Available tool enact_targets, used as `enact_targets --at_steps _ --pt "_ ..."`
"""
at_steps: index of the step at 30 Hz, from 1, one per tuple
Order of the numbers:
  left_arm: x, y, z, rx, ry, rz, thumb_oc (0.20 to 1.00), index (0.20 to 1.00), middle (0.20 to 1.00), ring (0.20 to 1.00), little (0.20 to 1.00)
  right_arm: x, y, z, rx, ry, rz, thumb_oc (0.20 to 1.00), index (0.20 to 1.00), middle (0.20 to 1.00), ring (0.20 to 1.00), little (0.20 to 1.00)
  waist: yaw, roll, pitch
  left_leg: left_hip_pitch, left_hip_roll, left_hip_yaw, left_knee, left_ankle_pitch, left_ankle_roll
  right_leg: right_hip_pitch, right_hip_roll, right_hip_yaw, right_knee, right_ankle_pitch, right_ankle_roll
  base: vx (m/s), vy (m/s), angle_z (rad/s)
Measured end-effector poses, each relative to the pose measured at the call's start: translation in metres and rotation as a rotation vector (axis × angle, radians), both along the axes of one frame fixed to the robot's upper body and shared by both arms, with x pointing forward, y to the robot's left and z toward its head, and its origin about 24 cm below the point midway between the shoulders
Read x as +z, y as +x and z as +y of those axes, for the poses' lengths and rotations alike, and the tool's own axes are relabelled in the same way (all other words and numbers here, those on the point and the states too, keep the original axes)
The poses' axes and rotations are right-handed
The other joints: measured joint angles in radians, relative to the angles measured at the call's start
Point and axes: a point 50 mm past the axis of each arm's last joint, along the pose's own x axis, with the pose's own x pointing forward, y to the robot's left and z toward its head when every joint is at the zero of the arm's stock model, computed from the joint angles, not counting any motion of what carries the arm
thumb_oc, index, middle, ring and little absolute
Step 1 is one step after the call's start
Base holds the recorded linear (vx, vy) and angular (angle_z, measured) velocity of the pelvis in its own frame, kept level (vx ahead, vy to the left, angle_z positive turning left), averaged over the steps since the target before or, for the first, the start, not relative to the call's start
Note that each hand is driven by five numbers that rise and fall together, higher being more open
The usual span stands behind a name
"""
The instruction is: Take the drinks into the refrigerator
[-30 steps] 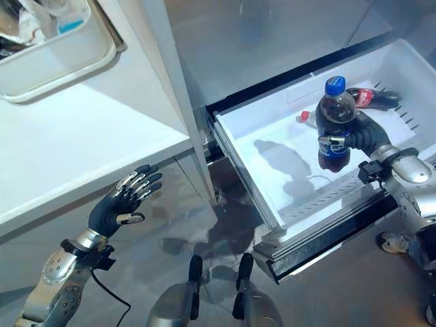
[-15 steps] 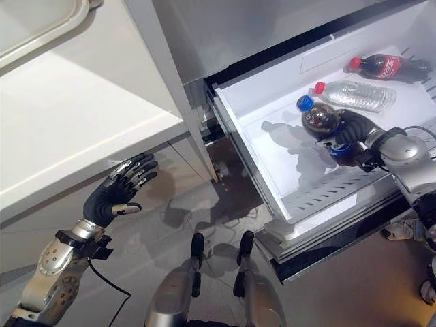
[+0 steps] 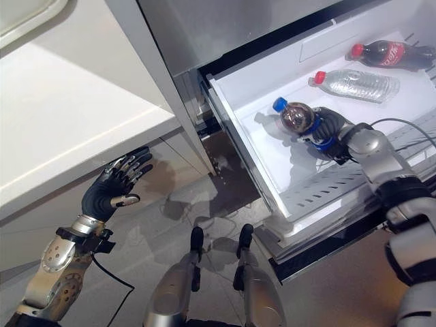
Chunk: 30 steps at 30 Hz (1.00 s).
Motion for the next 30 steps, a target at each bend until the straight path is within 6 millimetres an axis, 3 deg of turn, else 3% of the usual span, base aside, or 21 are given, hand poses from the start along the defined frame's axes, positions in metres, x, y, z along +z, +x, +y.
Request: enact_targets --at_steps 8,9,10,11,30 --pt "-0.002 -0.0001 -0.0005 0.029 -0.015 0.005 1.0 1.0 1.0 1.0 1.0 0.0027 0.0081 0.0073 -0.025 -0.082 -0.017 0.2 0.2 0.2 0.2 0.2 -0.001 0.0 0.0 -0.027 -0.001 0.0 0.002 0.003 0.001 -0.028 -0.001 0.001 0.007 0.0 0.0 0.0 0.0 0.0" --pt "-0.002 0.0 -0.0004 0.033 -0.014 0.005 1.0 1.0 1.0 1.0 1.0 0.0033 0.0083 0.0077 -0.025 -0.088 -0.019 0.329 0.329 0.329 0.329 0.329 -0.001 -0.001 0.0 -0.03 -0.001 0.001 0.002 0.003 0.001 -0.032 -0.002 0.002 0.007 0.0 0.0 0.0 0.0 0.0" --pt "-0.0019 0.0001 -0.0003 0.036 -0.011 0.004 1.0 1.0 1.0 1.0 1.0 0.004 0.0087 0.0078 -0.026 -0.088 -0.022 0.944 0.944 0.944 0.944 0.944 -0.002 -0.001 -0.001 -0.033 -0.001 0.001 0.002 0.003 0.001 -0.034 -0.002 0.002 0.007 0.0 0.0 0.0 0.0 0.0" --pt "-0.0022 0.0001 -0.0004 0.039 -0.014 0.005 1.0 1.0 1.0 1.0 1.0 0.0056 0.0096 0.0072 -0.036 -0.085 -0.029 1.0 1.0 1.0 1.0 1.0 -0.001 -0.001 -0.001 -0.034 -0.001 0.001 0.002 0.003 0.001 -0.037 -0.002 0.002 0.009 0.0 0.0 0.0 0.0 0.0" --pt "-0.0016 0.0006 0.001 0.065 -0.032 0.0 1.0 1.0 1.0 1.0 1.0 0.0062 0.0103 0.0079 -0.037 -0.087 -0.029 1.0 1.0 1.0 1.0 1.0 -0.002 -0.005 -0.001 -0.032 -0.001 0.003 0.003 0.004 0.001 -0.037 -0.001 0.003 0.01 0.003 -0.004 0.0 0.0 0.0"
